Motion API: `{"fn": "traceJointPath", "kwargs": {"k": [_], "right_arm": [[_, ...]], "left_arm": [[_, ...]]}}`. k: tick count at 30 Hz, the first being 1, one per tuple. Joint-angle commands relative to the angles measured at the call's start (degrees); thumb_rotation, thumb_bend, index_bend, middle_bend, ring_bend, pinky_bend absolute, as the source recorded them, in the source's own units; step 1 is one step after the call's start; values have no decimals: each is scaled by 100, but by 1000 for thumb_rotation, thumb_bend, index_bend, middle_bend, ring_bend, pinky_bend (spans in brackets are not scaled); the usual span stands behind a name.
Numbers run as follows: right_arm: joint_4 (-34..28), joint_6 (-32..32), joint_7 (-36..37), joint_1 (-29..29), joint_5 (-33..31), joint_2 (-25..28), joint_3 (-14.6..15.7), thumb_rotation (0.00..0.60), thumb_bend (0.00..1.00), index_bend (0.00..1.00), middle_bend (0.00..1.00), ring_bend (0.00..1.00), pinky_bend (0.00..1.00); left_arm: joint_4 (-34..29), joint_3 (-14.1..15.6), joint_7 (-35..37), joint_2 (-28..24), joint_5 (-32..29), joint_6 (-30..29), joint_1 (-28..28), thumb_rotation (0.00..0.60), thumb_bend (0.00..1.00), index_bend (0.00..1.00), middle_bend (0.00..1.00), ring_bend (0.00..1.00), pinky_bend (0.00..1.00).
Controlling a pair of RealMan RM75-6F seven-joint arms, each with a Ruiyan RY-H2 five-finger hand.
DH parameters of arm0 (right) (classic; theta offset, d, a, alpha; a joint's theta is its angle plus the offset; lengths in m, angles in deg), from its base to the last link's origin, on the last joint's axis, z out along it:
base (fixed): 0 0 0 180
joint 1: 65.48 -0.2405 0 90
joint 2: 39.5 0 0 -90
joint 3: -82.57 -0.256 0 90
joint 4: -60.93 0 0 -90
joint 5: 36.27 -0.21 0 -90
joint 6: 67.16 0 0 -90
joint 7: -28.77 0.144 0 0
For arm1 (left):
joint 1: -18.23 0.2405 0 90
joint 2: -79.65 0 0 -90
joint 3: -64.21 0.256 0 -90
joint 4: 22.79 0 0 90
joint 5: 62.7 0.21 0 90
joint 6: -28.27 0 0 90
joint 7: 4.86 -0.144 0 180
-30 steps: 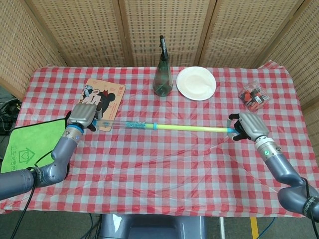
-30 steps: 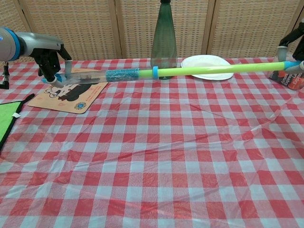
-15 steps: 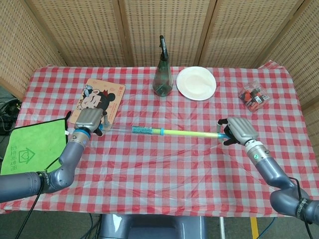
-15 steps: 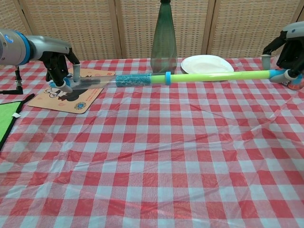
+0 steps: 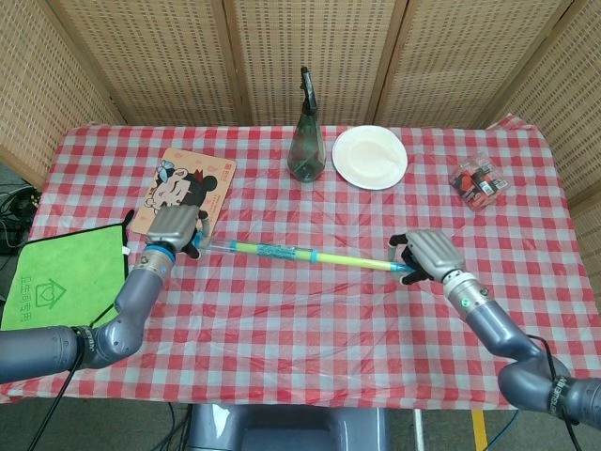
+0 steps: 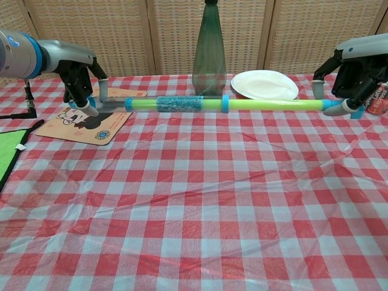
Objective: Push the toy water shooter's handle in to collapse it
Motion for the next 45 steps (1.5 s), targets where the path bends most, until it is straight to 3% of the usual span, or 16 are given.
{"fn": "traceJointPath", "kwargs": {"k": [1,45], "right_arm": [[-20,13,12,-20,36,-8,8,600,485,849,1000,994,665],[212,319,300,-442,684,-468,134,600,470,846,1000,992,665]], "left_arm": [[7,-14,45,26,-36,52,-2,600,386,616,801,683,559],[24,3,707,-43,263,553,46,600,392,610,801,683,559]]}}
